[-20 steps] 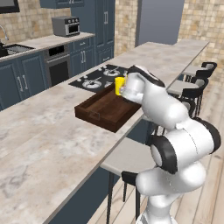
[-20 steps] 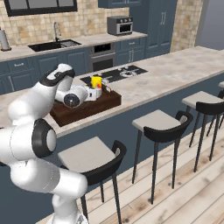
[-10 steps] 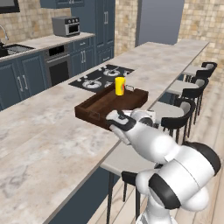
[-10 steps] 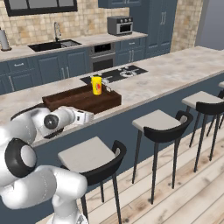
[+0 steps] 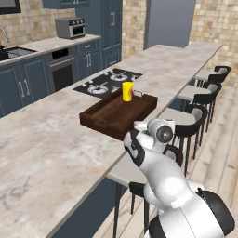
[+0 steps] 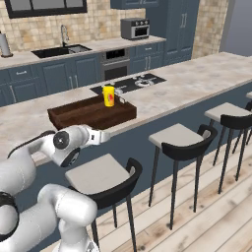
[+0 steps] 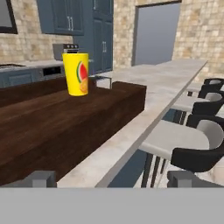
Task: There is a tray on the dining counter. Grab the cup, mug, and pitcher and place them on the tray. The pitcher may be placed next to the tray if it cannot fit the tray.
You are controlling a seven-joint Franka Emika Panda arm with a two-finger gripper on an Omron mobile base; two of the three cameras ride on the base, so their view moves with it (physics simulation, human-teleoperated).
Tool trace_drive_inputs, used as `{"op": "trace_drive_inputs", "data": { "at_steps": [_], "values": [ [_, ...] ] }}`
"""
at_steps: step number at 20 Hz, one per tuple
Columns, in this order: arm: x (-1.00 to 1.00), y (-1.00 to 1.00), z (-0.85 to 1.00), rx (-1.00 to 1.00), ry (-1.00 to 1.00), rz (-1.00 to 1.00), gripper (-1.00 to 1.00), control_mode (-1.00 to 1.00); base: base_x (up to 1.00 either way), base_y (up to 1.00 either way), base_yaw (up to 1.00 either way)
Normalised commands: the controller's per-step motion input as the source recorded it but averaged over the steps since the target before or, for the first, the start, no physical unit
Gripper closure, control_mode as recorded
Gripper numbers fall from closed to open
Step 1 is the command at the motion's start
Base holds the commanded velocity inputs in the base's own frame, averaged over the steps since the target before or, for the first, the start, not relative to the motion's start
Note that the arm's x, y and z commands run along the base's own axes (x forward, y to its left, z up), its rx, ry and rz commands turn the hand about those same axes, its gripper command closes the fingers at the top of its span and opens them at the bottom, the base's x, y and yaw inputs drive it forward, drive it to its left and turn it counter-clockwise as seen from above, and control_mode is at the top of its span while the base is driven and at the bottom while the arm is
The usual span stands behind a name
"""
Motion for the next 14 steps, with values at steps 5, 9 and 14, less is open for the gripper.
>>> {"op": "trace_drive_inputs", "data": {
  "at_steps": [5, 9, 14],
  "values": [
    [-0.33, -0.1, 1.0, 0.0, 0.48, -0.02, -1.0, -1.0, 0.0, 0.0, 0.0],
    [-0.48, -0.14, 0.98, 0.0, 0.48, -0.03, -1.0, -1.0, 0.0, 0.0, 0.0],
    [-0.53, -0.1, 0.76, 0.0, 0.43, -0.03, -1.0, -1.0, 0.0, 0.0, 0.0]
  ]
}}
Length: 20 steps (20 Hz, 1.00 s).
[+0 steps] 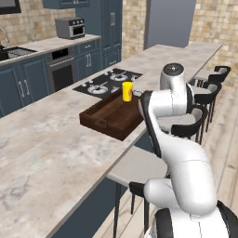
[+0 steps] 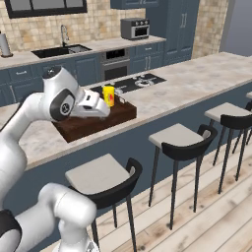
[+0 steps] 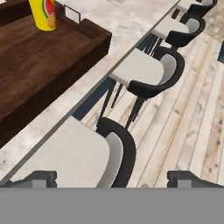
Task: There is a tray on the dining counter. Grab the cup, mug, and pitcher and place them on the tray. The pitcher may be placed next to the tray if it cannot fit the tray.
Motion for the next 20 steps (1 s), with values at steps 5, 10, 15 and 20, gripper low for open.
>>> {"op": "trace_drive_inputs", "data": {
  "at_steps": [5, 10, 15, 20],
  "values": [
    [-0.58, -0.02, 0.3, 0.0, 0.16, 0.0, -1.0, -1.0, 0.0, 0.0, 0.0],
    [-0.86, 0.0, 0.07, 0.02, -0.02, 0.0, -1.0, -1.0, 0.0, 0.0, 0.0],
    [-0.89, 0.0, 0.01, 0.1, -0.12, 0.0, -1.0, -1.0, 0.0, 0.0, 0.0],
    [-0.68, 0.0, 0.19, 0.1, -0.08, 0.0, -1.0, -1.0, 0.0, 0.0, 0.0]
  ]
}}
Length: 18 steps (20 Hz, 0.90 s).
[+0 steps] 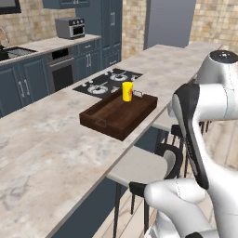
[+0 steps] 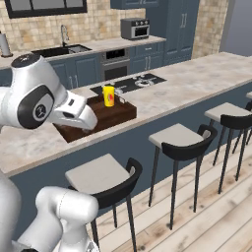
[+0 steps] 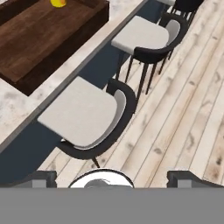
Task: There is a tray on the dining counter. Grab the cup, mug, and pitcher and place them on the tray. The pitcher may be placed next to the tray if it cannot fit the tray.
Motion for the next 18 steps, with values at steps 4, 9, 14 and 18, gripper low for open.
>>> {"op": "trace_drive_inputs", "data": {
  "at_steps": [4, 9, 14, 18],
  "values": [
    [-0.4, 0.0, 0.38, 0.1, -0.07, 0.0, -1.0, -1.0, 0.0, 0.0, 0.0],
    [-0.35, 0.0, 0.23, 0.03, -0.05, 0.0, -1.0, -1.0, 0.0, 0.0, 0.0],
    [-0.28, 0.07, 0.02, 0.0, -0.01, 0.0, -1.0, -1.0, 0.0, 0.0, 0.0],
    [-0.19, 0.08, 0.0, 0.0, 0.0, 0.02, -1.0, -1.0, 0.0, 0.0, 0.0]
  ]
}}
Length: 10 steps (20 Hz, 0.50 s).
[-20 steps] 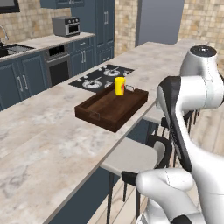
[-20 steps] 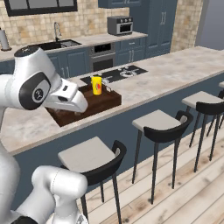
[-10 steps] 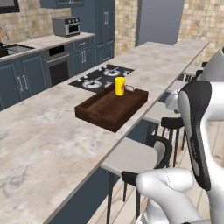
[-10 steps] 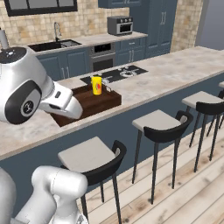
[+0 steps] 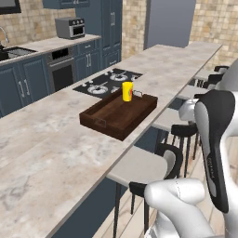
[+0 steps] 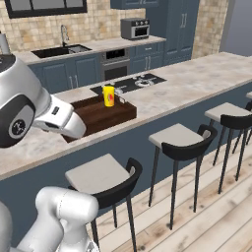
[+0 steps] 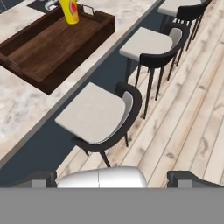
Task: There is a tray on the dining counter. Grab the cup, mug, and pitcher and place them on the tray. The pitcher may be placed next to the tray if it cannot fit the tray.
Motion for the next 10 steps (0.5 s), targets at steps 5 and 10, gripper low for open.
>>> {"op": "trace_drive_inputs", "data": {
  "at_steps": [5, 10],
  "values": [
    [-0.18, 0.12, -0.01, -0.01, 0.0, 0.06, -1.0, -1.0, 0.0, 0.0, 0.0],
    [-0.2, 0.17, -0.02, -0.03, 0.0, 0.06, -1.0, -1.0, 0.0, 0.0, 0.0]
  ]
}}
